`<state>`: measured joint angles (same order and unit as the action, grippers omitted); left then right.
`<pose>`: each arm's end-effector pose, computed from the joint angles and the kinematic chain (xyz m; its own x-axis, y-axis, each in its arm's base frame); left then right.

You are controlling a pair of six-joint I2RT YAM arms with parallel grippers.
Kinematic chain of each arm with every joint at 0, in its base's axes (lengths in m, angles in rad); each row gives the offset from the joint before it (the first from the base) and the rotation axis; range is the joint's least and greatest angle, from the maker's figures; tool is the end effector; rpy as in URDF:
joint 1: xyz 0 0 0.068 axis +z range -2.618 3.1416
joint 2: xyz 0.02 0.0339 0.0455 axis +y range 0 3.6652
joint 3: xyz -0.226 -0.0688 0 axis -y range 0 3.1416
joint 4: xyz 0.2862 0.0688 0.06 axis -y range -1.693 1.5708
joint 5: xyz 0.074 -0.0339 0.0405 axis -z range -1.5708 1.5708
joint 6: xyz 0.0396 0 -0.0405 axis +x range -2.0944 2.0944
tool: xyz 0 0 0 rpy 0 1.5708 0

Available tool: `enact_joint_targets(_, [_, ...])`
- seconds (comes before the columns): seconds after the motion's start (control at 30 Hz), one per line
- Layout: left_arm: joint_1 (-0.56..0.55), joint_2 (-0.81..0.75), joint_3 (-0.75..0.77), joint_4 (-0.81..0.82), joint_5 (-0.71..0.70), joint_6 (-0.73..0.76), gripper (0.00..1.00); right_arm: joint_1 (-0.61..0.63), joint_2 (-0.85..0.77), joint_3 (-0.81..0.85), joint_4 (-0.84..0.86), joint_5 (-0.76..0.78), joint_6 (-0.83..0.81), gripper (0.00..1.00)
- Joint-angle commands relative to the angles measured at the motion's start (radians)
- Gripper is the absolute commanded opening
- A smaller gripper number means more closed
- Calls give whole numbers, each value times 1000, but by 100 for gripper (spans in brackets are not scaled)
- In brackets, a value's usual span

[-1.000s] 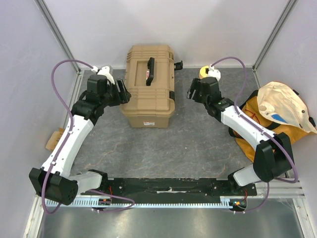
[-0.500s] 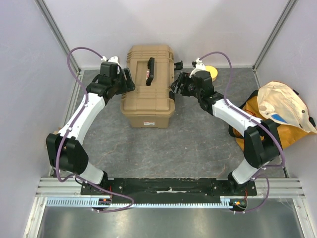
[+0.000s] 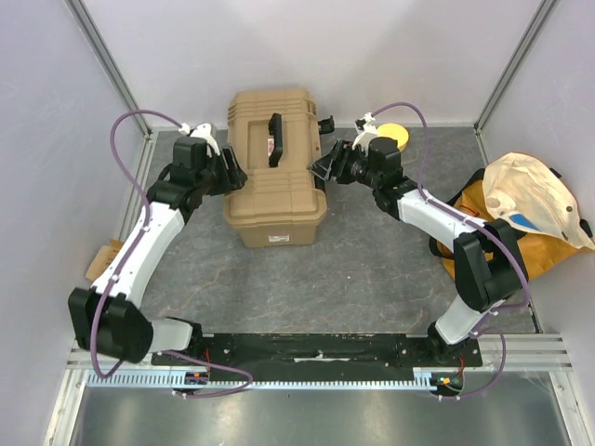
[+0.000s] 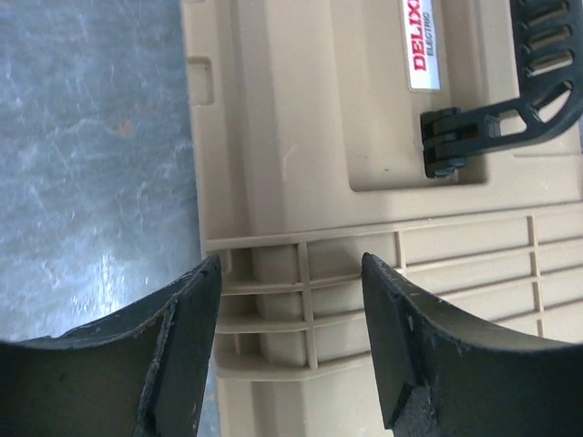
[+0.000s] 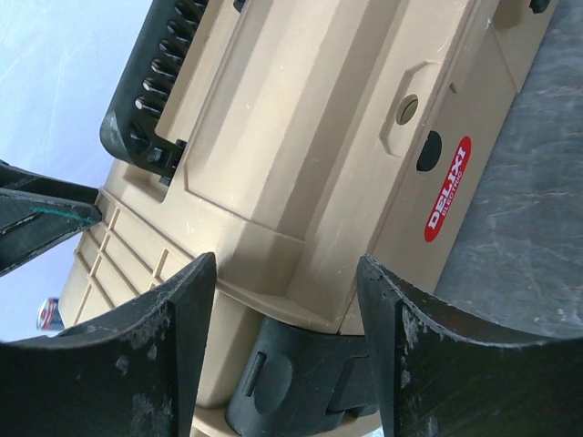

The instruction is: Pack the tool kit

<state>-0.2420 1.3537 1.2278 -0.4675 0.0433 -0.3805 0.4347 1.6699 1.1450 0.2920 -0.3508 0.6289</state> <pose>0.3461 -0.0872 0.2943 -0.6059 -0.2326 -0.7608 0.0530 0.9424 -0.3304 0.3827 0.1927 0.2212 -0.5803 0.3396 -0.7402 -0.4419 0.6321 0.6365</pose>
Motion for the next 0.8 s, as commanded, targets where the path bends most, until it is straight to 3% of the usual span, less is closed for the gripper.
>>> enact_joint_targets(0.0, [-23, -131, -109, -172, 145, -27, 67, 139, -22, -30, -60, -300, -29, 68])
enact_joint_targets(0.3, [-25, -358, -237, -279, 142, -49, 67, 272, -205, -201, -80, -174, 25, 67])
enact_joint_targets(0.5, [-23, -465, -199, -358, 37, -51, 69, 291, -298, -223, -152, -100, 23, 66])
enact_joint_targets(0.67, [-22, -427, -108, -352, -72, -51, 74, 274, -320, -137, -289, 201, -24, 70])
enact_joint_targets(0.77, [-22, -371, -41, -344, -100, -54, 77, 205, -338, -129, -321, 306, 21, 72])
